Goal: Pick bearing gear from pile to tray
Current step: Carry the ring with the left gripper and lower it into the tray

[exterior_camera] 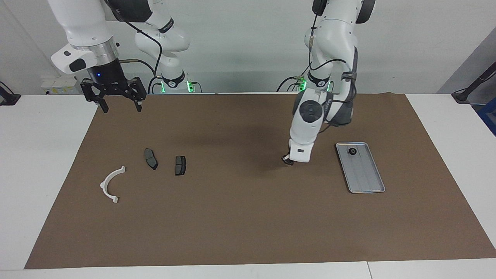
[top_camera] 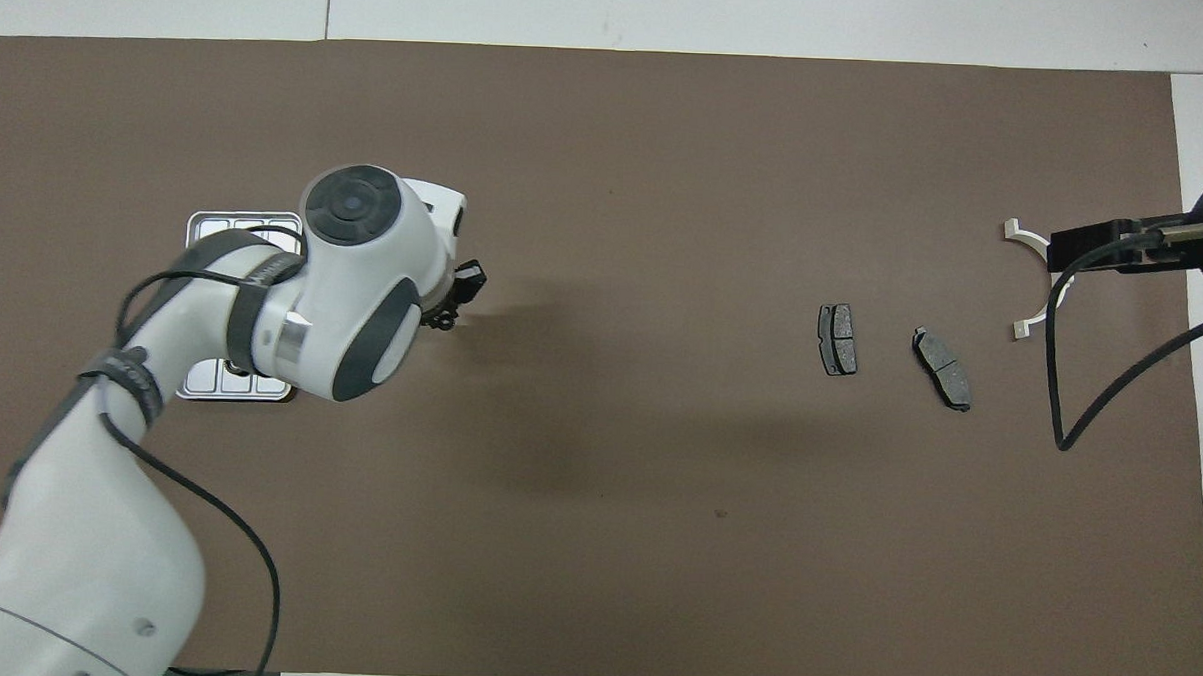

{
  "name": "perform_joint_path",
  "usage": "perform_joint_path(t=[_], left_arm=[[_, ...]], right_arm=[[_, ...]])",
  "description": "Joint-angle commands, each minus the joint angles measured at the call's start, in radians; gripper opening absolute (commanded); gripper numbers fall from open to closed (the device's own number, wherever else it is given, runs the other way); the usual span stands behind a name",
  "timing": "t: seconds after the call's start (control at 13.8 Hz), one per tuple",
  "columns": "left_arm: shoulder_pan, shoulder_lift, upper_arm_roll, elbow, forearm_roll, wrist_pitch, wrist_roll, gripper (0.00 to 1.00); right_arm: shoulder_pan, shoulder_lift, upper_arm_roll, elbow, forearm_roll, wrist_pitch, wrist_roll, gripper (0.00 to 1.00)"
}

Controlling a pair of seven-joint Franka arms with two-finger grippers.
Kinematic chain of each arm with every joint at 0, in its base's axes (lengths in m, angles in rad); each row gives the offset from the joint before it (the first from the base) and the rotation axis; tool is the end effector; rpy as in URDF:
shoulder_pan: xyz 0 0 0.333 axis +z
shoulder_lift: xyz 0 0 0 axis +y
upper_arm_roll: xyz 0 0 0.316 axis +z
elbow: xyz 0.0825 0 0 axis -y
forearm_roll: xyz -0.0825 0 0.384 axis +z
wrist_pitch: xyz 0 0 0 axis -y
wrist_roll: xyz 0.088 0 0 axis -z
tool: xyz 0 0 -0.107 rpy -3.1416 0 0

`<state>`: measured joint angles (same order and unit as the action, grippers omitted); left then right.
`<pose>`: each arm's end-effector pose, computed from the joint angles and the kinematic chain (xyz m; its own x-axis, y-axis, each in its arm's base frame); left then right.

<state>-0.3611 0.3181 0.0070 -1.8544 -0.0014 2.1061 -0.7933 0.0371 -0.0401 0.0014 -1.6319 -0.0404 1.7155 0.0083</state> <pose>0.5825 -0.2157 0.3454 0.9035 0.4262 -0.0458 0.4242 -0.9043 -0.0480 0.5557 0.0177 0.6312 0.9917 0.0357 0.1236 0.0311 -0.9987 0.0394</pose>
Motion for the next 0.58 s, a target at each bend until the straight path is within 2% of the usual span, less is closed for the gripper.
perform_joint_path(t=[0.0,0.29,0.51], left_arm=[[0.176,-0.079,-0.016,-0.057,0.009,-0.021,0.239,0.00],[0.327,-0.068,-0.016,-0.091,0.003,0.075,0.486,0.00],[0.344,-0.038,-0.013,-0.131,0.003,0.179,0.513,0.00]], right_arm=[[0.009,-0.067,-0.017,-0.101,0.022,0.042,-0.028,1.00],[0.007,-0.084,-0.018,-0.108,0.063,0.035,-0.021,1.00],[0.009,-0.084,-0.020,-0.051,0.071,-0.025,-0.019,1.00]])
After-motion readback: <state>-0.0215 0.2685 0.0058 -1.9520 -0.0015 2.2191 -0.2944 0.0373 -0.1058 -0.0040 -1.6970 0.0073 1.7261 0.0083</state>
